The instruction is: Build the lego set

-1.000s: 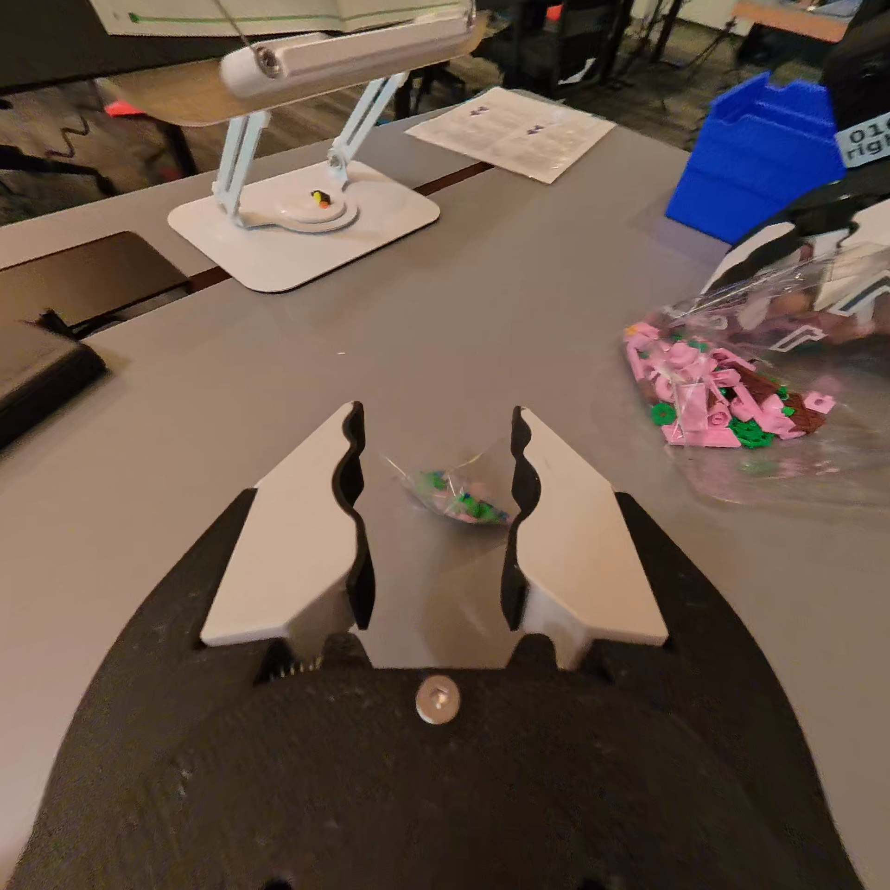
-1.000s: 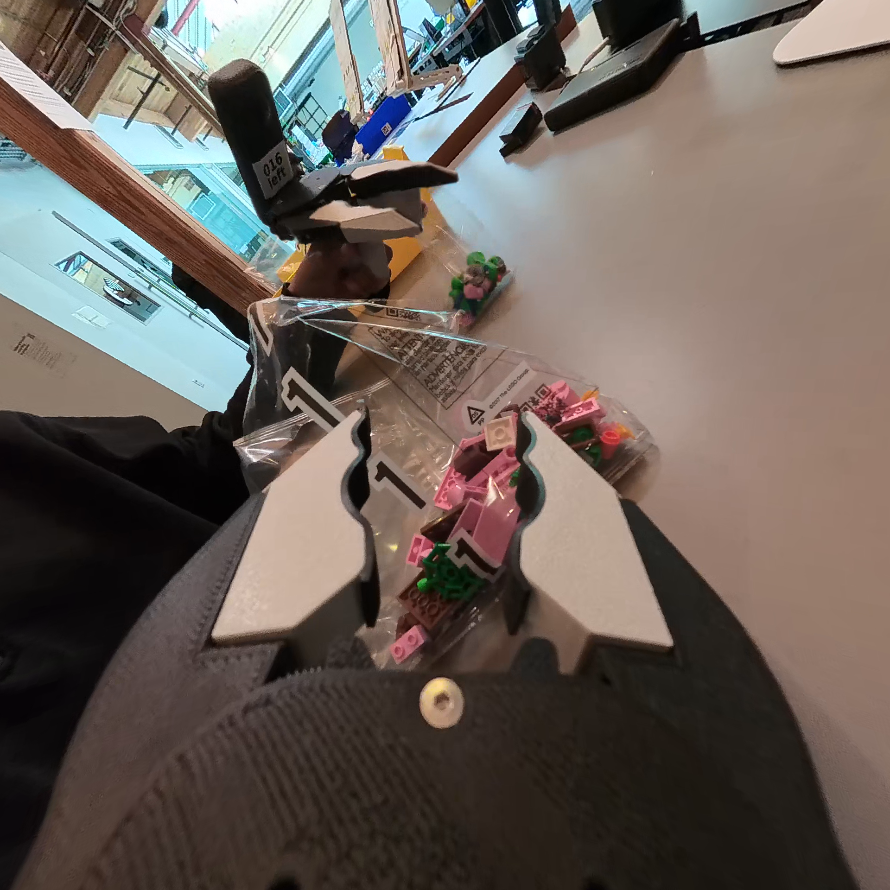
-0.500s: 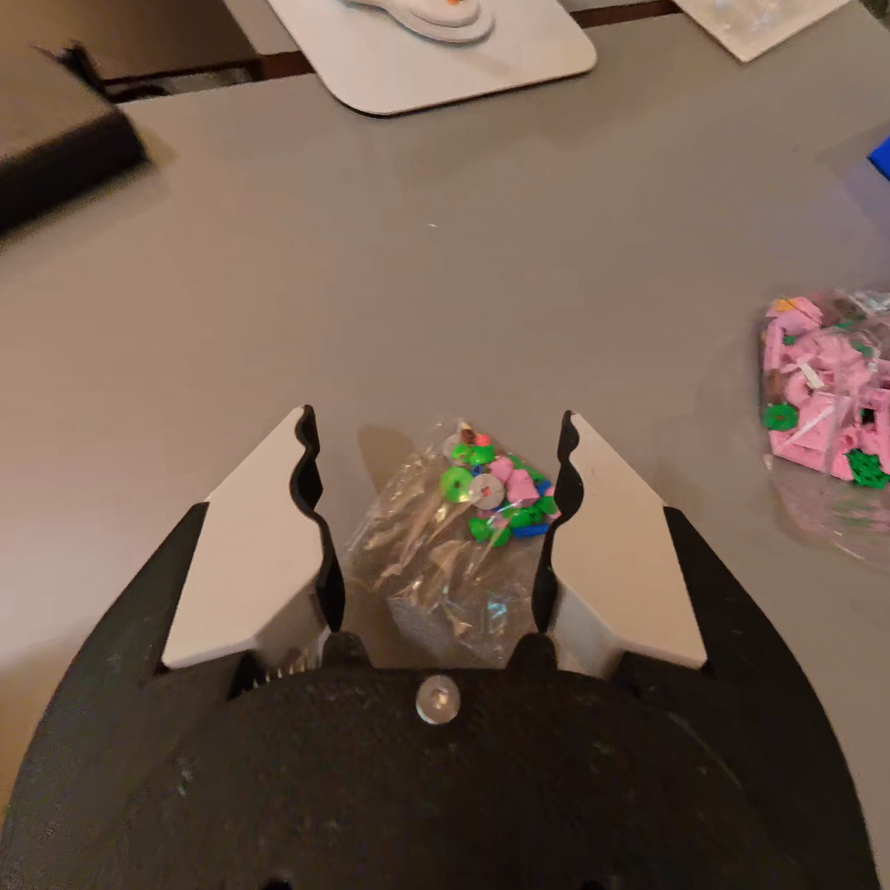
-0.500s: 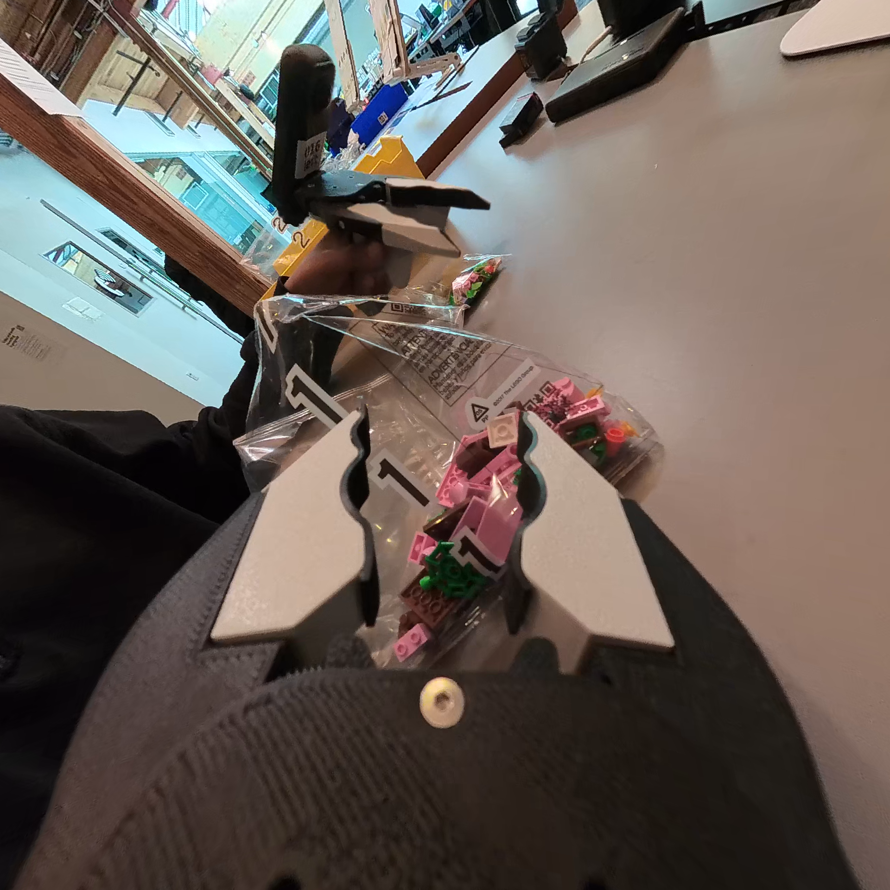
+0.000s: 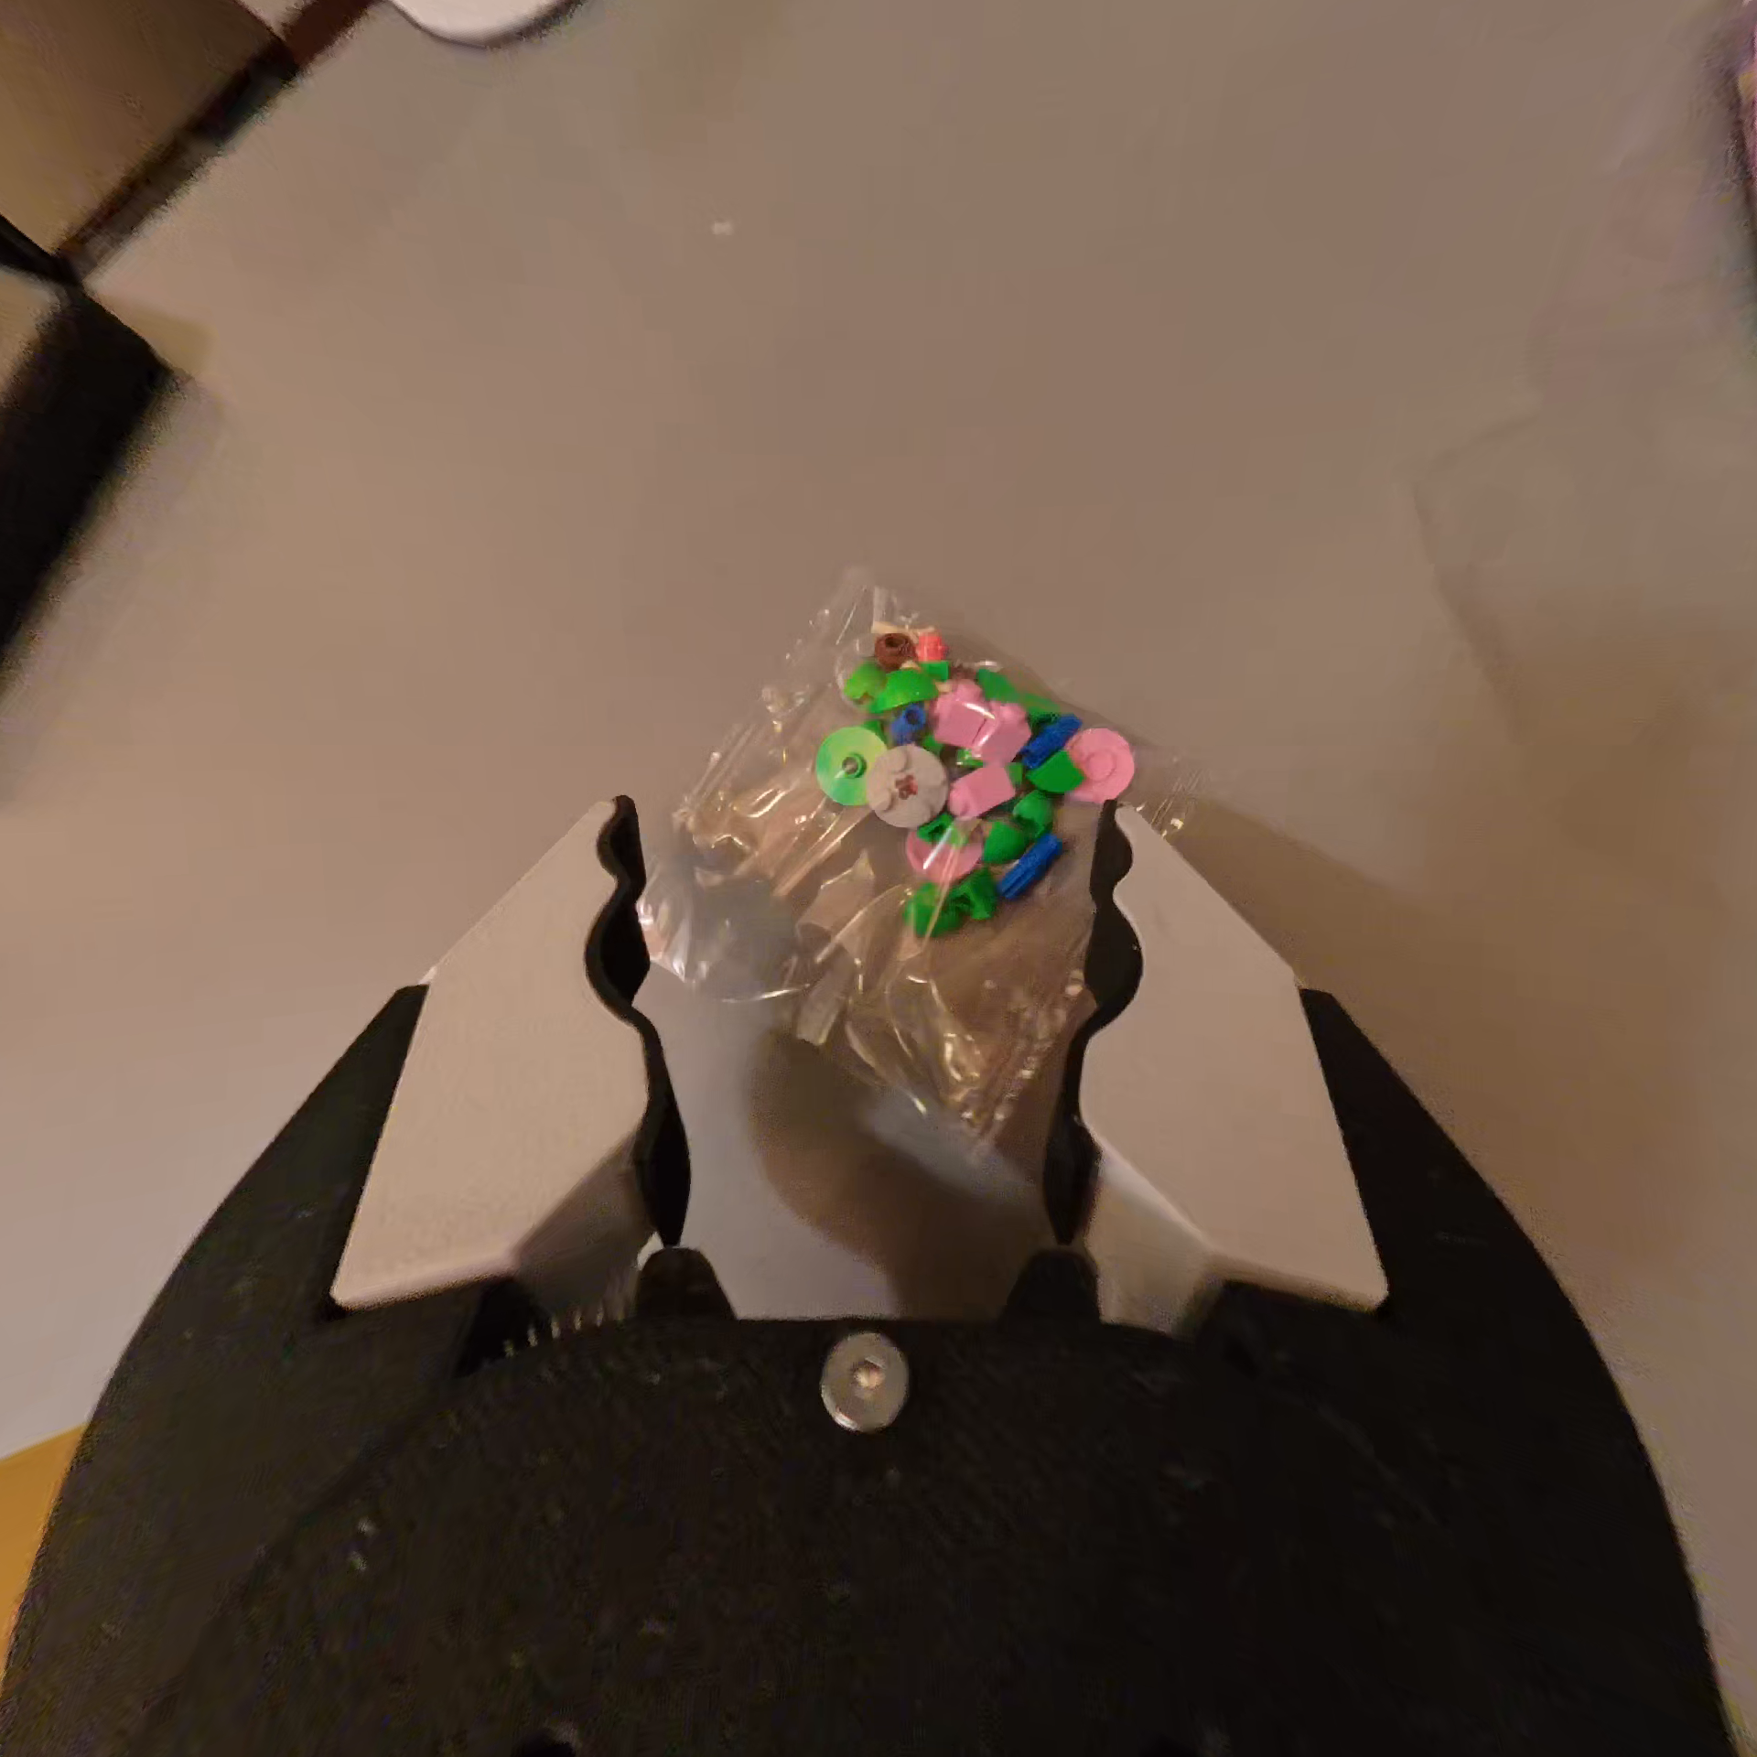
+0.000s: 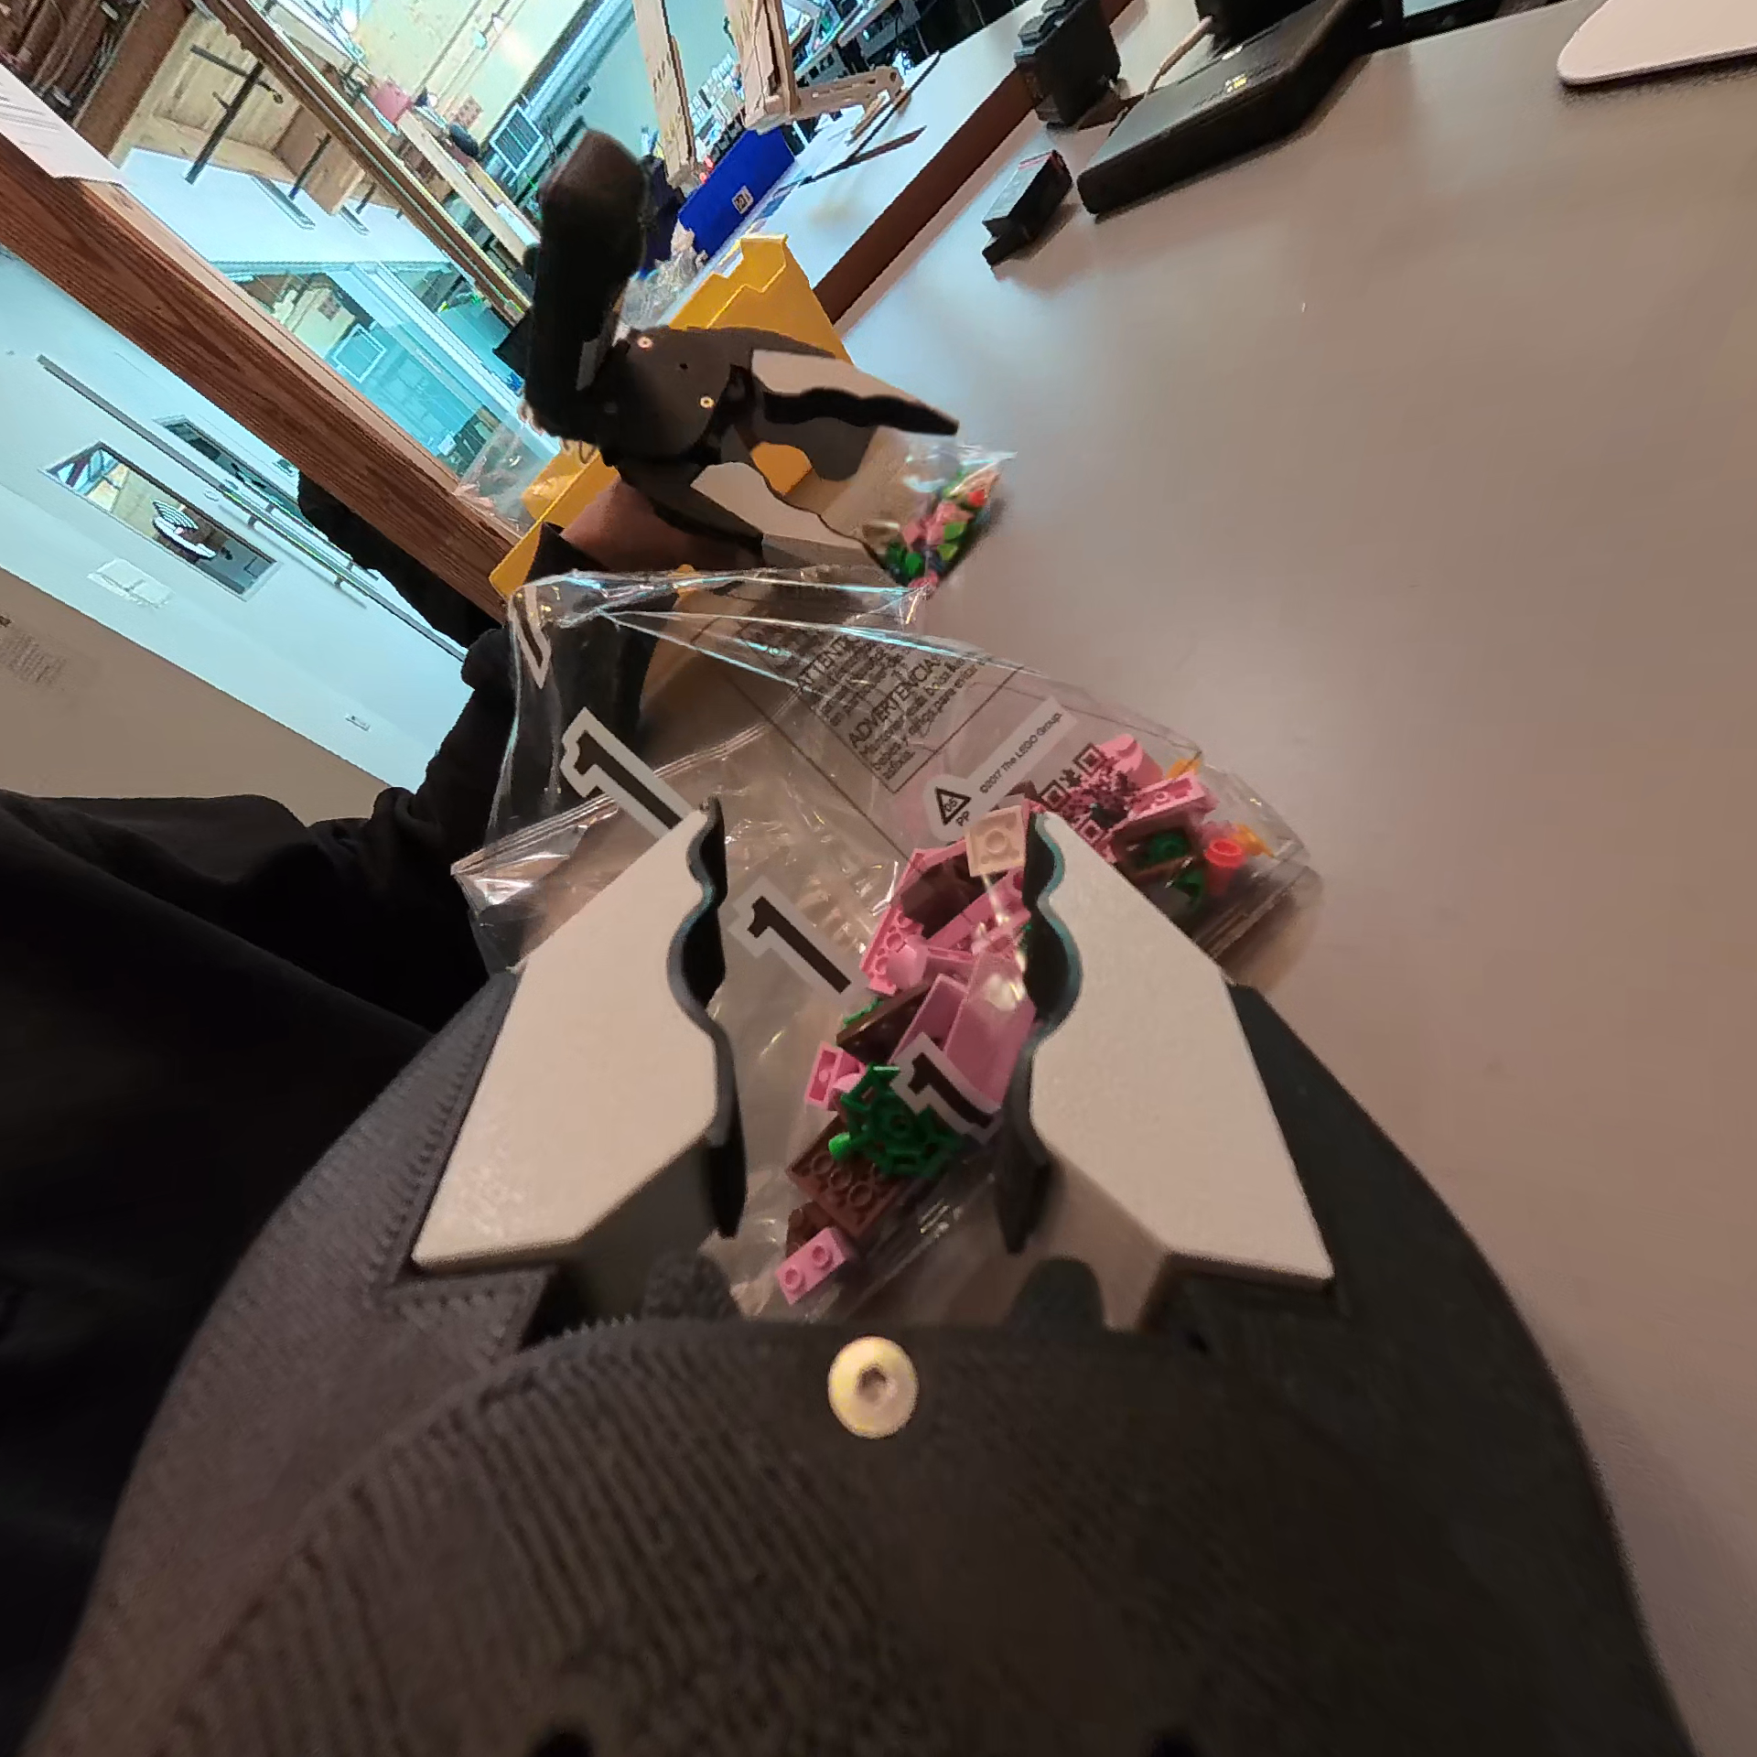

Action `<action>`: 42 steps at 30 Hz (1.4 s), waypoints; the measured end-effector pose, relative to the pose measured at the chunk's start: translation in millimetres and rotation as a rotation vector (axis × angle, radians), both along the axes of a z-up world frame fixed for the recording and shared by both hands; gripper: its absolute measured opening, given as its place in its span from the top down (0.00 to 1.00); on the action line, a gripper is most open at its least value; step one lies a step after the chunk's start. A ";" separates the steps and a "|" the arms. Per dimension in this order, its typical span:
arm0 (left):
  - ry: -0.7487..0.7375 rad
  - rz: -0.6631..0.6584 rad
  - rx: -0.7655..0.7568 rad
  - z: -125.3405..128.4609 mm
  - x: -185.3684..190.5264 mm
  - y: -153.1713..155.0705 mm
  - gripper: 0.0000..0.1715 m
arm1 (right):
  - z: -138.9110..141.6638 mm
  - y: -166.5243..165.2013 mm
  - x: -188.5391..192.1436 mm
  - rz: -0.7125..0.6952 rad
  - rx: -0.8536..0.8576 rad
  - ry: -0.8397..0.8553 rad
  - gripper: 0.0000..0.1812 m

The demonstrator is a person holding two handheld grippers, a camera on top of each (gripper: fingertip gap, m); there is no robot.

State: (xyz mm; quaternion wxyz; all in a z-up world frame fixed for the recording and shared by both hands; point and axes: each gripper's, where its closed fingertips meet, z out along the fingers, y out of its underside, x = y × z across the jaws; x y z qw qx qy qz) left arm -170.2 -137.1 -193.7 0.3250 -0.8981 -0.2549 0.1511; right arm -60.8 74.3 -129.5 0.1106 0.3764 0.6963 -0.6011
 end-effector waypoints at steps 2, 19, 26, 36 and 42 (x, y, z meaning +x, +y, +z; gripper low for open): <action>0.055 0.024 0.036 11.9 -6.8 0.5 0.46 | 1.0 1.2 -0.6 -0.006 0.003 0.007 0.66; -0.032 -0.353 0.403 61.9 93.1 147.4 0.49 | -9.9 35.9 -16.9 -0.103 0.053 -0.026 0.51; 0.021 -0.367 0.275 43.3 95.2 149.7 0.78 | -4.4 29.7 -12.3 -0.062 -0.029 -0.058 0.49; -0.038 -0.379 0.515 76.8 96.1 144.8 0.73 | -8.8 27.8 -9.5 -0.045 -0.025 -0.090 0.51; -0.043 -0.379 0.392 56.8 102.2 154.4 0.74 | -12.3 22.6 -5.5 -0.013 -0.035 -0.119 0.51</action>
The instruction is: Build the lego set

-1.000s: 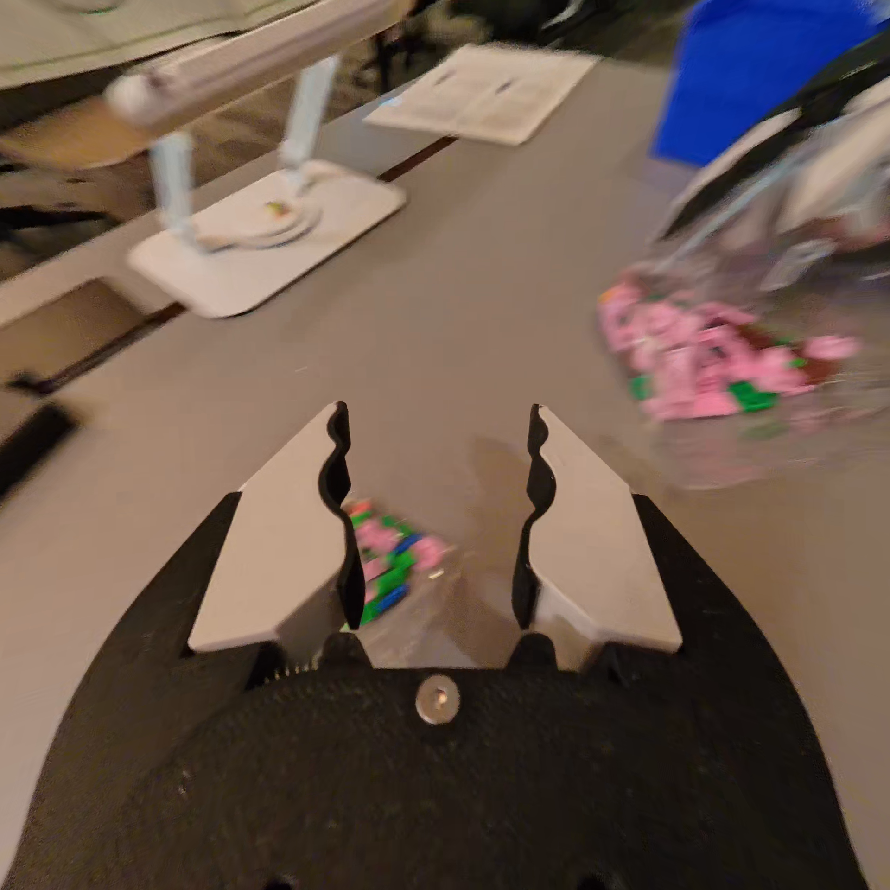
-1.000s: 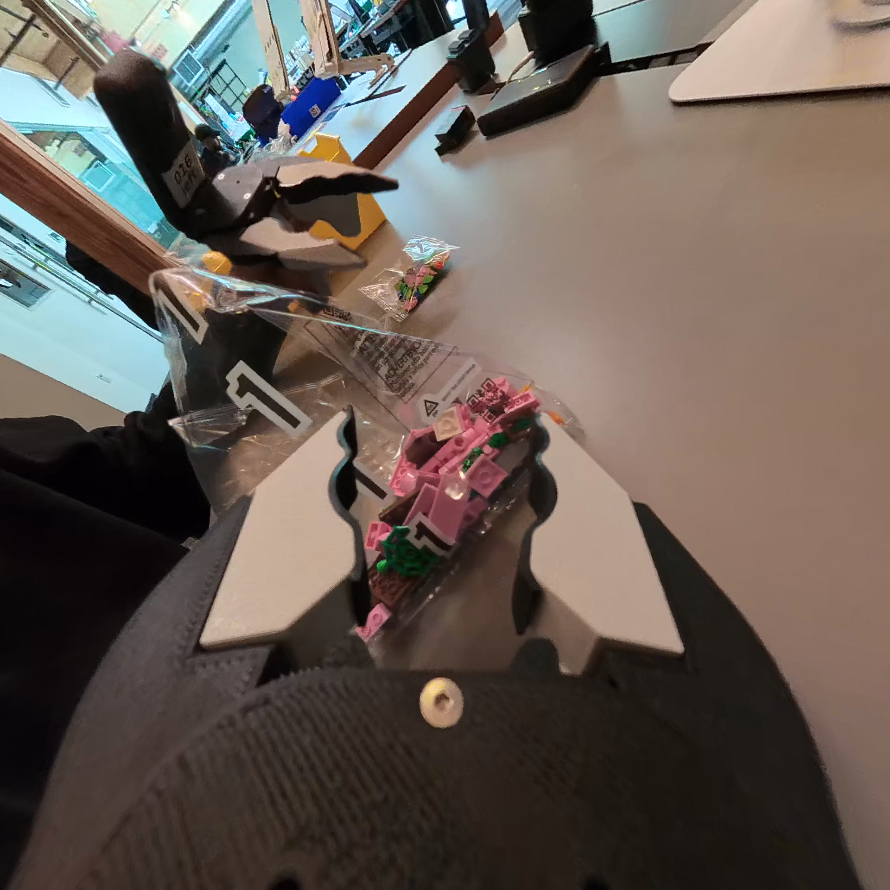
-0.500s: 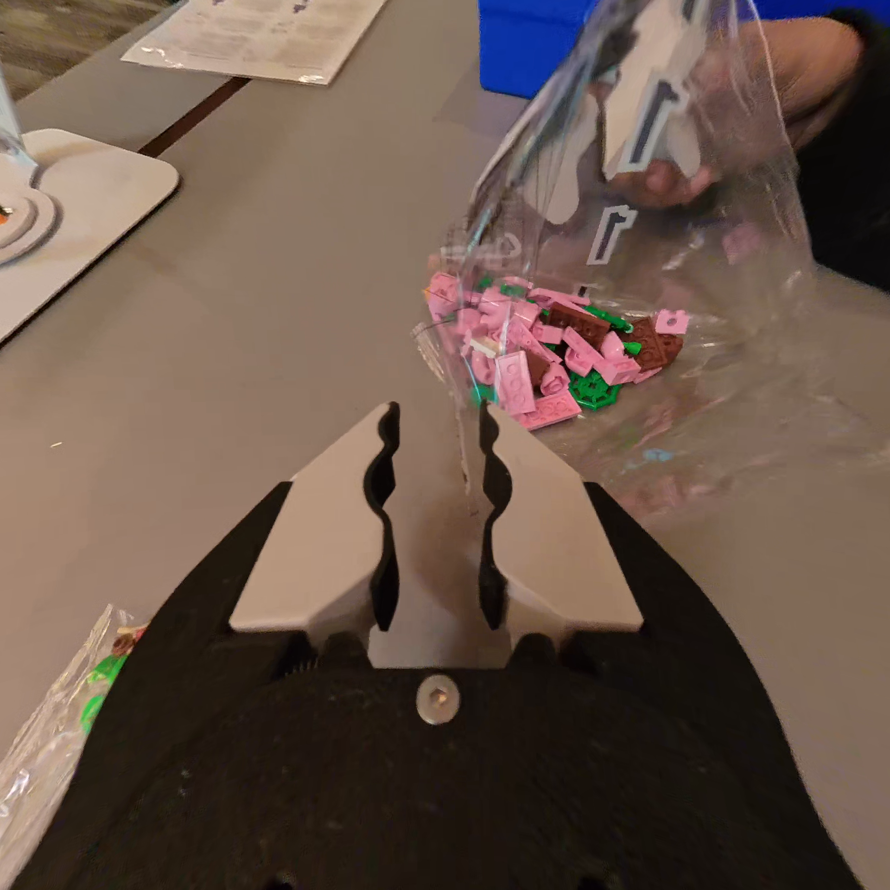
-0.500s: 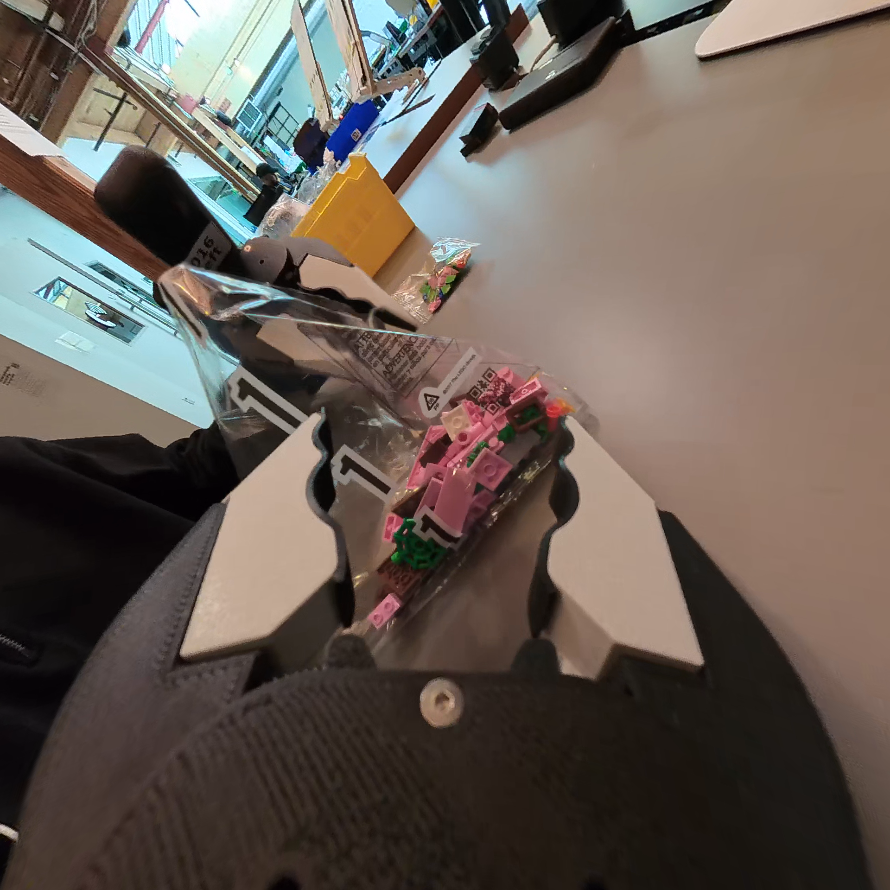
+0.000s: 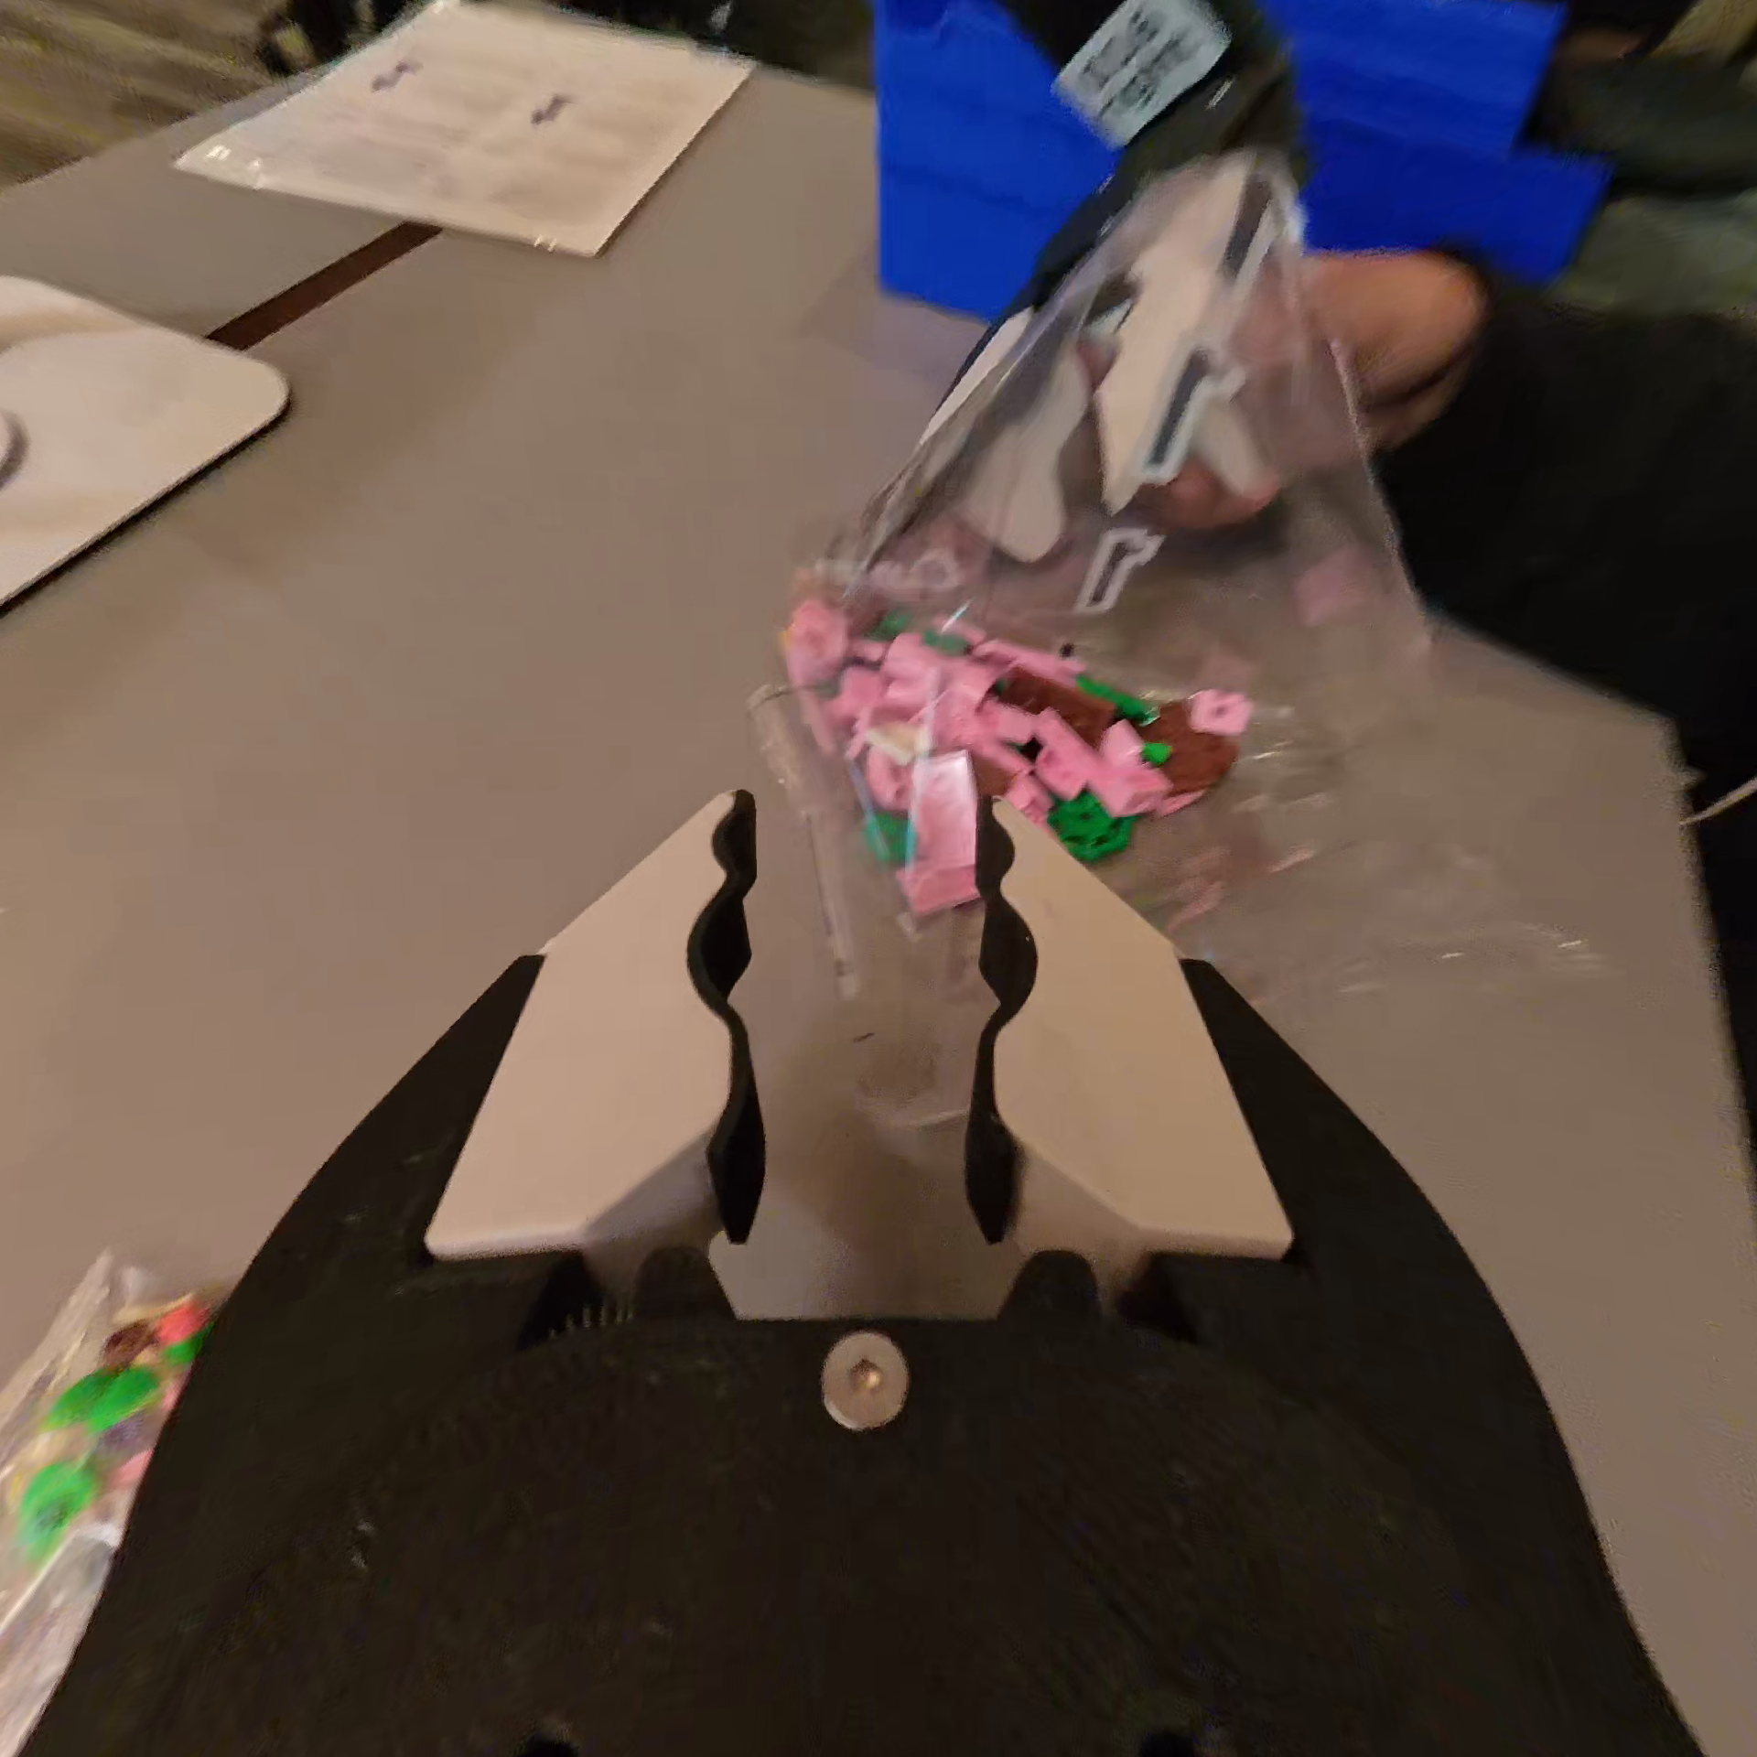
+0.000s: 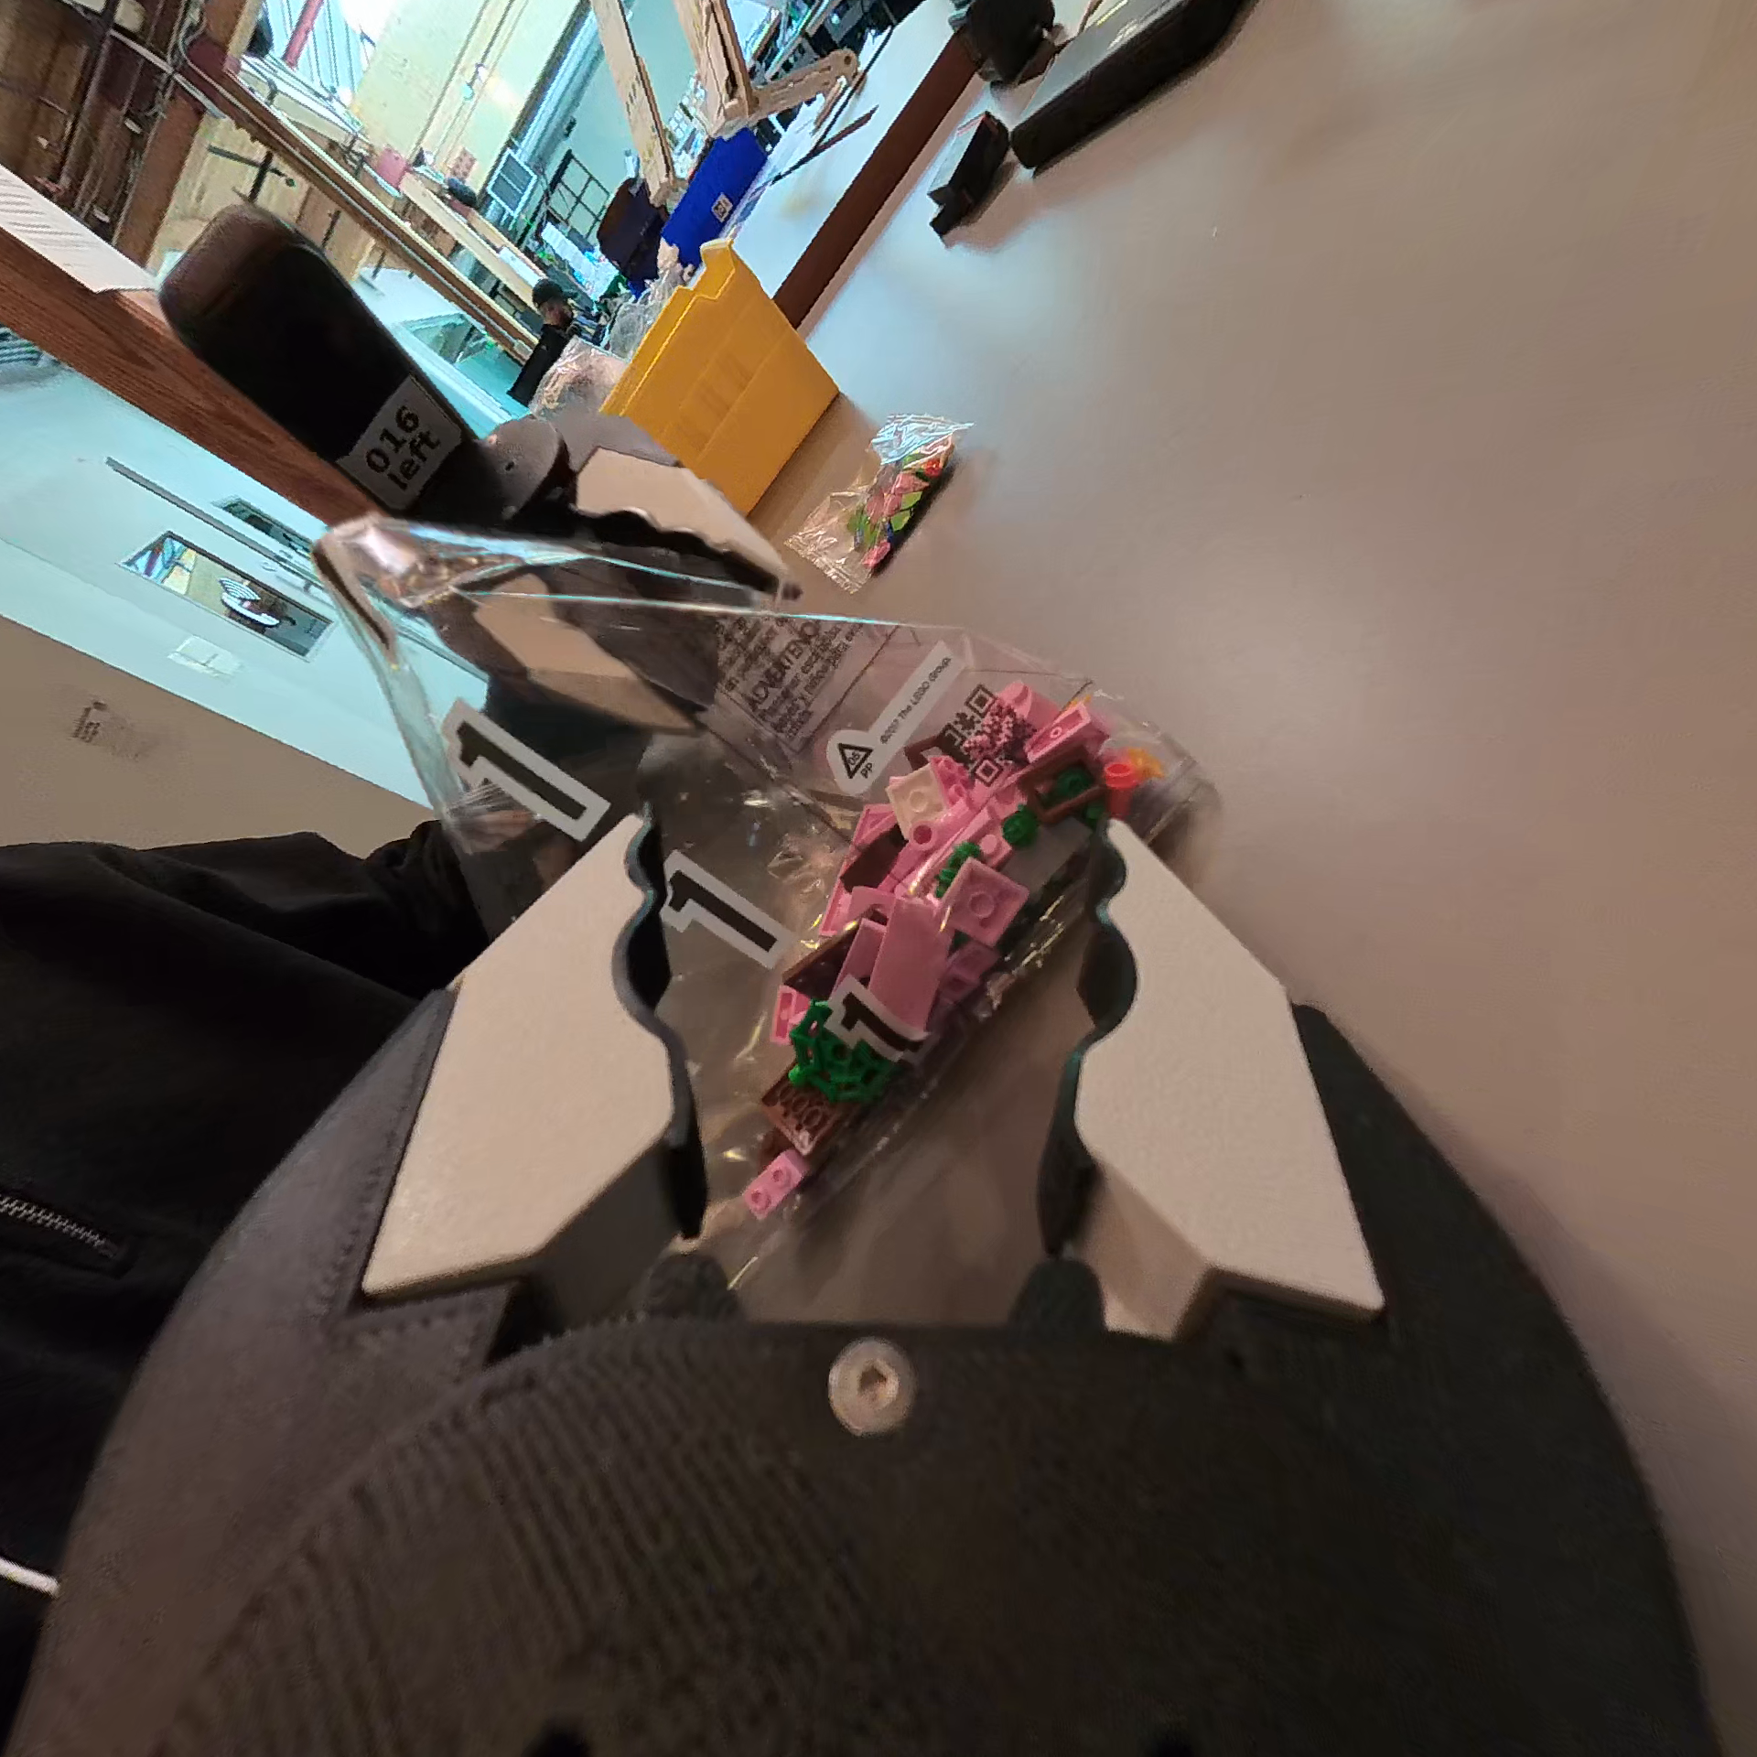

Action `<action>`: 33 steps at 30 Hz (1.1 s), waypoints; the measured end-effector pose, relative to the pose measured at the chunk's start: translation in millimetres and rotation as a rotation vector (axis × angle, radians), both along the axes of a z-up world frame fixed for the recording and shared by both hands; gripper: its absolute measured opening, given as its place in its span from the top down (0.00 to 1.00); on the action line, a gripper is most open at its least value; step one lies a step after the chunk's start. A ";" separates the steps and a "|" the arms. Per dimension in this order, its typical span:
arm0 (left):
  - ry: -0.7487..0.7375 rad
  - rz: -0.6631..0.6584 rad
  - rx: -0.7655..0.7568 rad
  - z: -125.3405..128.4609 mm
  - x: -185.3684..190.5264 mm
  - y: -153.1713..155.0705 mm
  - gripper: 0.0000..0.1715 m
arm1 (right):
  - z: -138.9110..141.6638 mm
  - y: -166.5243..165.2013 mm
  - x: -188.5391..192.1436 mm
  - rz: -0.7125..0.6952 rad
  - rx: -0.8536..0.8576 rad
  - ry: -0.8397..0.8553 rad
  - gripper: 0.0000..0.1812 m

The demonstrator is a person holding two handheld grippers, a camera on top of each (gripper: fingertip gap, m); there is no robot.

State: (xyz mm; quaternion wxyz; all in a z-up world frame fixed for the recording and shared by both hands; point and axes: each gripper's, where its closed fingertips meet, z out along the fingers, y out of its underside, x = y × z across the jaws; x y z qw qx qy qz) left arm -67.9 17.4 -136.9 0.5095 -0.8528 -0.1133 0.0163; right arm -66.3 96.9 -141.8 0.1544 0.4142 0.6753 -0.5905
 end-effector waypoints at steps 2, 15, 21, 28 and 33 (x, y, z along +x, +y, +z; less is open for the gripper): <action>0.036 0.050 -0.079 -13.0 -9.1 -3.4 0.68 | -0.1 -1.2 0.9 0.007 -0.006 -0.003 0.51; 0.017 0.029 0.058 14.2 -8.4 -7.8 1.00 | 4.9 -4.6 2.7 0.025 -0.074 -0.025 0.51; 0.376 0.246 0.125 53.1 -38.2 -26.9 1.00 | 0.4 -4.6 1.9 0.021 -0.043 -0.024 0.52; 0.386 0.246 0.167 59.2 -37.5 -28.0 1.00 | -0.1 -9.9 5.3 0.044 -0.035 -0.014 0.52; 0.389 0.263 0.164 58.7 -40.4 -29.3 1.00 | 9.1 -13.3 7.9 0.062 -0.049 0.037 0.52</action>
